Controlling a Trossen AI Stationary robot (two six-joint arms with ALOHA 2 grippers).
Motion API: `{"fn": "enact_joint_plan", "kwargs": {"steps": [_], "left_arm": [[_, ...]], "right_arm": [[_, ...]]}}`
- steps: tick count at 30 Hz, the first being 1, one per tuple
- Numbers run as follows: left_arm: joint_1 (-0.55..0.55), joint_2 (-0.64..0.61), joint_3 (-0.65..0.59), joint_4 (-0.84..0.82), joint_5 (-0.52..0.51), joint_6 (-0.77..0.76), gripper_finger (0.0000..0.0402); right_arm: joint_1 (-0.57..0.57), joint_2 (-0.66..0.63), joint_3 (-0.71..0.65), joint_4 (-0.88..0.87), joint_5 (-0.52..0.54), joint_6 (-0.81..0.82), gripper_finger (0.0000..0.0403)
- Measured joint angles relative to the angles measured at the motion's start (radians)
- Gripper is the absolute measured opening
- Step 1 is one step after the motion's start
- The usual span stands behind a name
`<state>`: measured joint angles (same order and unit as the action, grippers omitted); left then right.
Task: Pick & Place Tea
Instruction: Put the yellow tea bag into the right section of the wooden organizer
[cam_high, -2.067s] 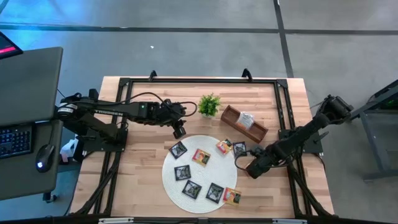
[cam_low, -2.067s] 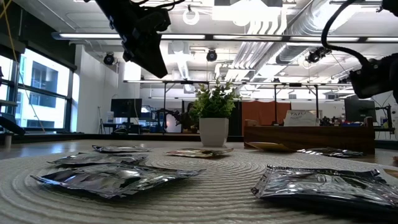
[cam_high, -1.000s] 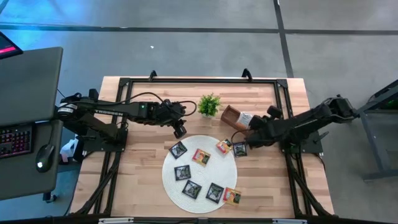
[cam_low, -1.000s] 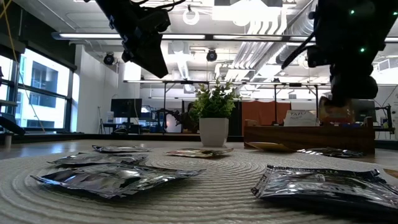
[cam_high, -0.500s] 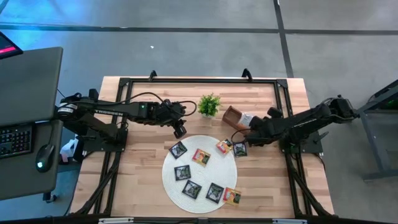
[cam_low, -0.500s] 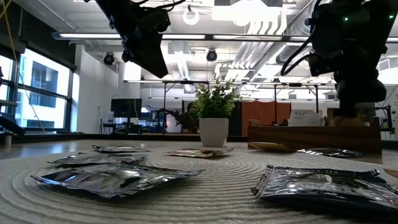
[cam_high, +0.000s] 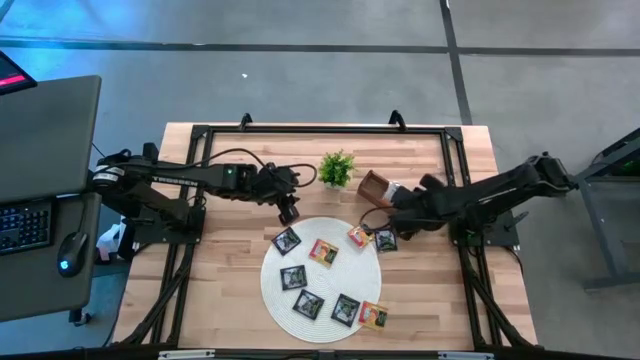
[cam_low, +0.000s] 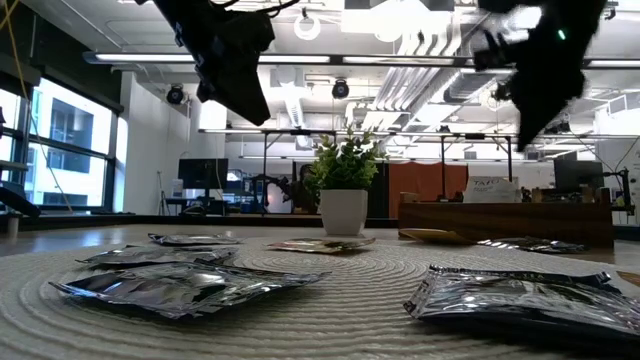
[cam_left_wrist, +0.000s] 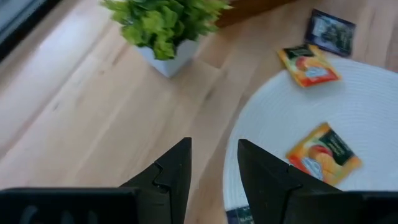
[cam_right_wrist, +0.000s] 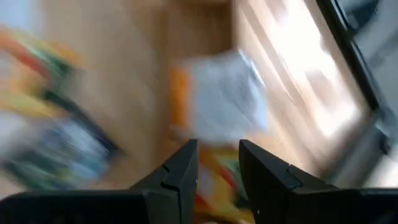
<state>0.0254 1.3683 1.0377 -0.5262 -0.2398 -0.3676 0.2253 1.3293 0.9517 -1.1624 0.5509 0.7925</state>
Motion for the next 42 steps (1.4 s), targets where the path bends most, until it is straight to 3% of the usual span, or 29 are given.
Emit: {"fn": "enact_joint_plan", "kwargs": {"steps": [5,8,10,15,21,27,30,37,42], "left_arm": [[0.000,0.009,0.000,-0.038,0.020,0.026,0.0129],[0.000,0.038,0.000,-0.059,0.025,0.023,0.0129],[0.000,0.048,-0.002,-0.074,0.027,0.023,0.0129],[0.000,0.072,-0.002,-0.080,0.024,0.023,0.0129],[0.000,0.091,-0.001,-0.054,0.026,0.022,0.0129],[0.000,0.091,-0.001,-0.050,0.027,-0.035,0.0129],[0.000,0.091,-0.001,-0.049,0.034,-0.050,0.0129],[0.000,0.091,-0.001,-0.048,0.049,-0.058,0.0129],[0.000,0.090,-0.001,-0.049,0.050,-0.060,0.0129]], "right_arm": [[0.066,0.000,0.007,0.398,-0.018,-0.204,0.0116],[0.106,0.000,-0.040,0.657,-0.110,-0.361,0.0117],[0.130,0.000,-0.066,0.768,-0.157,-0.370,0.0115],[0.202,0.032,-0.076,0.810,-0.254,-0.273,0.0113],[0.305,0.195,-0.072,0.809,-0.416,-0.246,0.0113],[0.344,0.274,-0.058,0.802,-0.556,0.119,0.0113],[0.375,0.280,-0.059,0.815,-0.543,0.139,0.0113],[0.468,0.313,-0.058,1.016,-0.412,-0.131,0.0113],[0.508,0.418,-0.059,1.077,-0.374,-0.106,0.0113]]}}
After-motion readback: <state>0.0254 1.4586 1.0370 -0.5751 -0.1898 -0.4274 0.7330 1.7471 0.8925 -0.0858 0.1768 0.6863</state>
